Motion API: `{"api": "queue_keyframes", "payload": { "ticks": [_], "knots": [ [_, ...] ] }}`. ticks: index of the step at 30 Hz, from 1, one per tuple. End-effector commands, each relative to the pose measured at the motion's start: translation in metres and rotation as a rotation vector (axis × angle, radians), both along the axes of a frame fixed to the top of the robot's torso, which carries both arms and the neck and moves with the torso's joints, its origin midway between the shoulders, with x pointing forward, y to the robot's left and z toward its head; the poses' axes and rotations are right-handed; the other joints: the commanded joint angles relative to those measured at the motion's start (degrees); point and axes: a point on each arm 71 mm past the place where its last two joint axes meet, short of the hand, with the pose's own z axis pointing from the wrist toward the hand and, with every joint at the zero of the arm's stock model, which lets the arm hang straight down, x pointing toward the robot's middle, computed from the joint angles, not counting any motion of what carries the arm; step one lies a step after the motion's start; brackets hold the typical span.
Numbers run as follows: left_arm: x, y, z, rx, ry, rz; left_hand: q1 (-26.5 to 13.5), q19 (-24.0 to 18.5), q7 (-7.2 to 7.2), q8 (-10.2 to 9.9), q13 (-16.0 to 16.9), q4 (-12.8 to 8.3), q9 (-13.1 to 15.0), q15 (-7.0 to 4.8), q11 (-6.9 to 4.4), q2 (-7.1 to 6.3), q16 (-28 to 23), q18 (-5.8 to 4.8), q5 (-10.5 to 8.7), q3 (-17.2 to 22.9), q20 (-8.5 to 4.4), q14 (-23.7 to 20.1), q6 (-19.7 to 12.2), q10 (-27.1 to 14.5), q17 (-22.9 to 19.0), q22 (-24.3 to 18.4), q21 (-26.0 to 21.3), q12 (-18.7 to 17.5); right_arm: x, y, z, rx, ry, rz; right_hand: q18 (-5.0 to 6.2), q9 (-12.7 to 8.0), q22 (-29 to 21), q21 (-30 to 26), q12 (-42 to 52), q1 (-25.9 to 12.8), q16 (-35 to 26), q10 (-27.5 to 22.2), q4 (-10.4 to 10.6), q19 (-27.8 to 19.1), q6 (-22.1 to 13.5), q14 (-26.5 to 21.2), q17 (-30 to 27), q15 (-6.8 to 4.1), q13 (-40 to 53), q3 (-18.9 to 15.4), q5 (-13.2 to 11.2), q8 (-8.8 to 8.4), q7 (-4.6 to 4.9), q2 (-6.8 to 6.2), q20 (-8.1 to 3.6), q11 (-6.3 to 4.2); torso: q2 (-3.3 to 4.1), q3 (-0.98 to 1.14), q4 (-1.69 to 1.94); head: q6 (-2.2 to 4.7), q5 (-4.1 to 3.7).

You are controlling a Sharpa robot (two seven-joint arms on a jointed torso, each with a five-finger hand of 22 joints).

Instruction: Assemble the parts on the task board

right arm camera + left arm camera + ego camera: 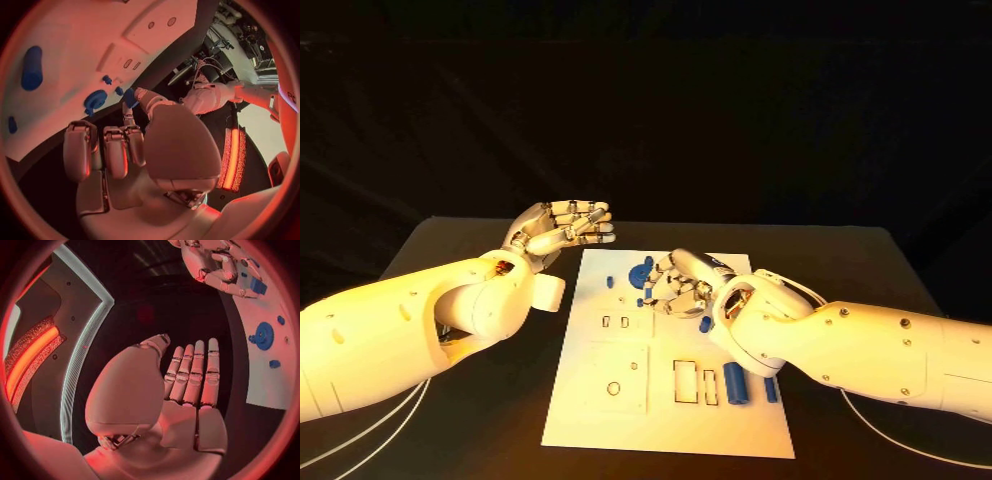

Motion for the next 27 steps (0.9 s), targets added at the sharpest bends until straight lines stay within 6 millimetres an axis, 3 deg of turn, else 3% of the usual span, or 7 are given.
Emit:
{"api": "queue_keyframes", "payload": {
  "ticks": [1,8,12,27],
  "knots": [
    [0.0,-0.002,0.0,-0.005,0.005,-0.014,-0.2,0.1,1.17,-0.3,0.0,0.1,0.1,-0.1,0.24,-0.32,-0.3,0.79,-0.19,0.3,0.26,-0.5,-0.4,0.2,0.1,-0.1,-0.4,-0.2,-0.002,0.008,-0.007,-0.056,-0.01,0.003,-0.72,1.6,5.9,-0.3,-0.3,0.1,0.3,0.0,0.0,-0.2,1.1,5.5,12.9,-0.22,6.9,0.3,0.2,1.74,-1.14,0.61,-0.38,-0.4,0.1,0.09,-0.21,-0.15,0.53],
    [-0.001,-0.004,0.0,-0.007,0.006,-0.019,-0.2,0.1,1.17,-0.3,0.0,0.1,0.1,-0.1,0.24,-0.32,-0.3,0.79,-0.19,0.3,0.26,-0.5,-0.4,0.2,0.1,-0.1,-0.4,-0.2,-0.008,0.025,-0.015,-0.085,-0.031,0.04,-0.72,1.7,5.9,-0.3,-0.6,0.3,0.3,-0.2,-0.3,-0.2,0.9,5.5,12.9,-0.23,6.6,0.5,0.2,1.85,-1.08,0.57,-0.41,-0.38,0.17,0.01,-0.17,-0.4,0.64],
    [-0.001,-0.004,0.0,-0.007,0.006,-0.02,-0.2,0.1,1.17,-0.3,0.0,0.1,0.1,-0.1,0.24,-0.32,-0.3,0.79,-0.19,0.3,0.26,-0.5,-0.4,0.2,0.1,-0.1,-0.4,-0.2,-0.011,0.031,-0.02,-0.102,-0.041,0.054,-0.73,1.7,6.0,-0.3,-0.6,0.2,0.3,-0.2,-0.3,-0.1,0.8,5.5,12.9,-0.22,6.6,0.4,0.2,1.87,-1.05,0.52,-0.41,-0.36,0.13,0.08,-0.21,-0.61,0.73],
    [-0.001,-0.004,0.0,-0.007,0.007,-0.021,-0.4,0.1,1.17,-0.3,0.0,0.2,0.1,-0.09,0.25,-0.34,-0.4,0.78,-0.21,0.3,0.27,-0.5,-0.4,0.2,0.1,-0.1,-0.4,-0.3,-0.012,0.039,-0.031,-0.14,-0.036,0.068,-0.74,1.7,6.0,-0.3,-0.6,0.0,0.3,-0.2,-0.3,-0.1,0.7,5.5,13.0,-0.19,6.6,0.4,0.1,1.96,-1.0,0.27,-0.42,-0.31,0.08,0.1,-0.18,-1.07,0.99]
  ]
}}
